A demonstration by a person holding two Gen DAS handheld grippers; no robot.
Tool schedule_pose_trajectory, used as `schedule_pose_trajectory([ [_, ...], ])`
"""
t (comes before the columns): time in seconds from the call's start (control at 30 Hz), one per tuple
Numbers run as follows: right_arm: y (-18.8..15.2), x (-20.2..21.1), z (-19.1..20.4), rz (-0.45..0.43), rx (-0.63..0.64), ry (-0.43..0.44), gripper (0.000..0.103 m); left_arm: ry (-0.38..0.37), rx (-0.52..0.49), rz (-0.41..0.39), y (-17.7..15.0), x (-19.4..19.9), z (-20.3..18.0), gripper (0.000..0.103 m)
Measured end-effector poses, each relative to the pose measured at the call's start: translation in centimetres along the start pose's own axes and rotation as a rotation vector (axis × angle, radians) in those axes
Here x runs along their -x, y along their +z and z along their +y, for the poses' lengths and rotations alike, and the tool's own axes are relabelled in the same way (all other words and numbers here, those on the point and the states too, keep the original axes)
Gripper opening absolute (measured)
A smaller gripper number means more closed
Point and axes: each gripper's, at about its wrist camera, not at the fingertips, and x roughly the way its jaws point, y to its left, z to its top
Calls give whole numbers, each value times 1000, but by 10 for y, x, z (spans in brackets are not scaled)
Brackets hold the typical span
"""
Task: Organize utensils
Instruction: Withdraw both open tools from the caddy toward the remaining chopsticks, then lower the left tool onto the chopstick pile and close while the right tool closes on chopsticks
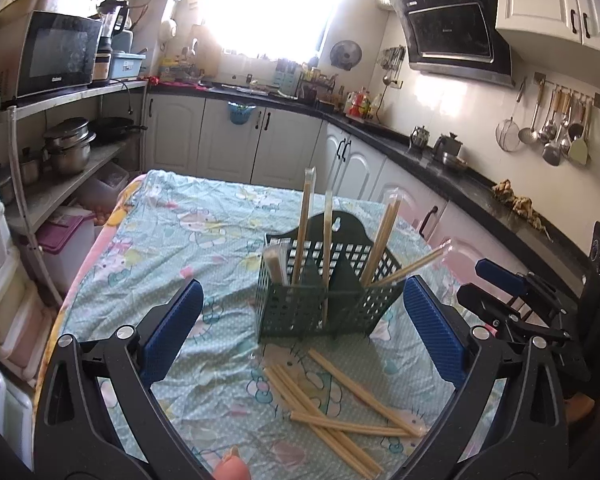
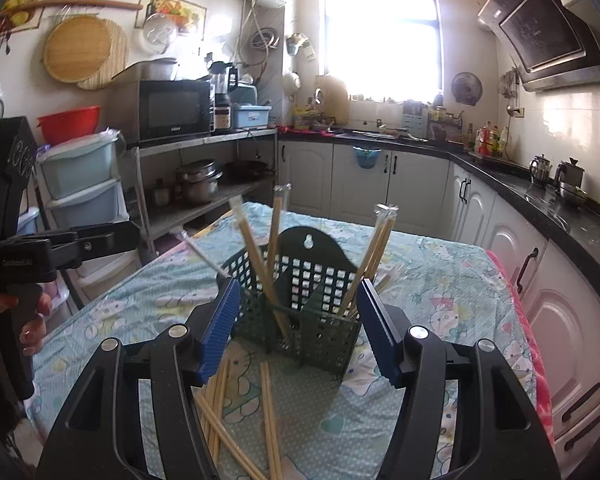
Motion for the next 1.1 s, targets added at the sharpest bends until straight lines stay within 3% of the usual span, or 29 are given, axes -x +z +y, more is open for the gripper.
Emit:
schedule_pose_trajectory([
  [0.7,-44,-13,34,132,64,72,58,9,33,130,-43,-24,17,92],
  [0.9,-58,-20,41,182,91,104,57,-4,52,190,-54,-38,23,69],
  [1.1,-77,-34,50,272,128,144,50,-11,69,269,-68,-57,28,55],
])
